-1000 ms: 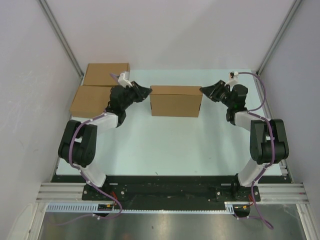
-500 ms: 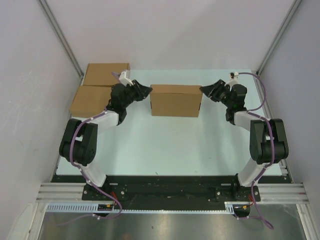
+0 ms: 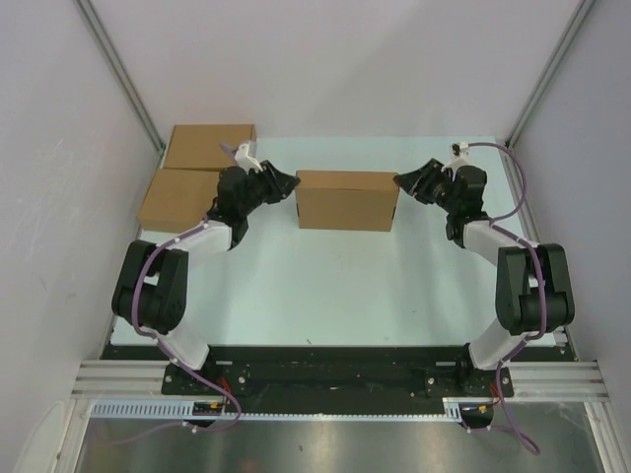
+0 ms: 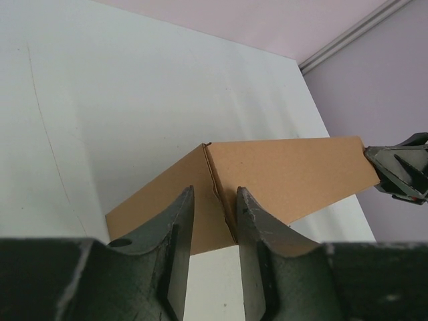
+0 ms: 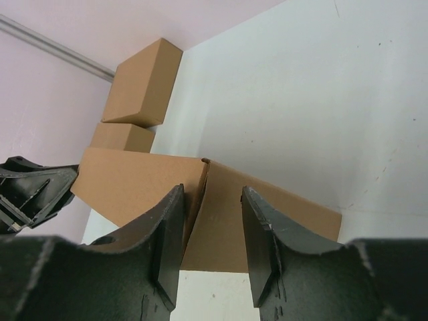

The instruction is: Fold the paper box

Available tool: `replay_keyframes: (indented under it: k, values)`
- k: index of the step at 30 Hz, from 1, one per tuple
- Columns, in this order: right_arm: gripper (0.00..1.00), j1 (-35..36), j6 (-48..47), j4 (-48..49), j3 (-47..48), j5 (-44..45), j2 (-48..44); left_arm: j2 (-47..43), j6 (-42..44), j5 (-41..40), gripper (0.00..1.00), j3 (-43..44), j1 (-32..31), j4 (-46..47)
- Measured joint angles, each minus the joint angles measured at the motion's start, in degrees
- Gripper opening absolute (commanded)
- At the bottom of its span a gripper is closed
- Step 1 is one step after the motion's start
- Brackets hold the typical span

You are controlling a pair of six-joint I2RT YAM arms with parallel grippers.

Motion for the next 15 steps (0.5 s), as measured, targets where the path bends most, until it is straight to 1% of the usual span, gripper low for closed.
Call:
replay_keyframes:
  k: [4,9,15]
  values:
    - [0.43,1.07,-1.57,-3.02,0.02,1.01,-1.90,-1.60,-0.04,-0.04,0.36,-1.49,-0.04,-0.07]
    - [0.41,3.56,-4.79,-6.51,-0.46,6.21,-5.09,-4.02,-0.24,0.11,0.36,-4.35,-0.28,0.61]
    - [0.41,7.45,-7.45,-9.01,-5.79,12.85,-12.98,-11.54,-1.11,-1.55,0.37,-11.17,-2.38,-0.61]
